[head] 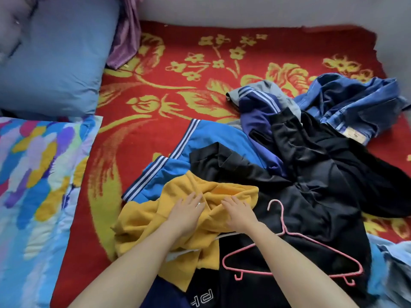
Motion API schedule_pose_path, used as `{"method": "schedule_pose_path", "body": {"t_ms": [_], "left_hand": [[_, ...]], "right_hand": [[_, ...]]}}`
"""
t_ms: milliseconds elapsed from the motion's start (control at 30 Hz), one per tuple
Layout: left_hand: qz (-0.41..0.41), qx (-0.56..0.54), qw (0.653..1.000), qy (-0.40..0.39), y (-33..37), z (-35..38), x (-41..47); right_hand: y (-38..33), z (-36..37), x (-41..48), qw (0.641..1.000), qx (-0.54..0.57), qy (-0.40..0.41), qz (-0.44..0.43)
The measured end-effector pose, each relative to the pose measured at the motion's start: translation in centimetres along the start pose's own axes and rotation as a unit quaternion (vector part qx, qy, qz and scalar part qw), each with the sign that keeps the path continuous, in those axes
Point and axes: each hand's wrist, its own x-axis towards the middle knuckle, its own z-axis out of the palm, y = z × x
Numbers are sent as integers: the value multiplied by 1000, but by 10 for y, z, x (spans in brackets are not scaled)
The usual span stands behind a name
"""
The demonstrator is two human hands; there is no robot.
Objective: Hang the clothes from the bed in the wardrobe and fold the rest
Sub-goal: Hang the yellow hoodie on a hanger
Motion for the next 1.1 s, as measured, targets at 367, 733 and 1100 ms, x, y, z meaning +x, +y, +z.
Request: {"method": "schedule_pose_path", "body": {"t_ms": [367, 733, 1100], "left_hand": [[79, 181, 977, -77, 1, 7, 31], [161, 171, 966, -107, -1, 41, 19], [0, 162, 948, -275, 11, 64, -26]], "right_hand": [[1, 46, 7, 986, -151, 24, -68], [-3, 63, -8, 997, 38, -61, -22], [-47, 57, -12, 974, -1, -227, -16]]}}
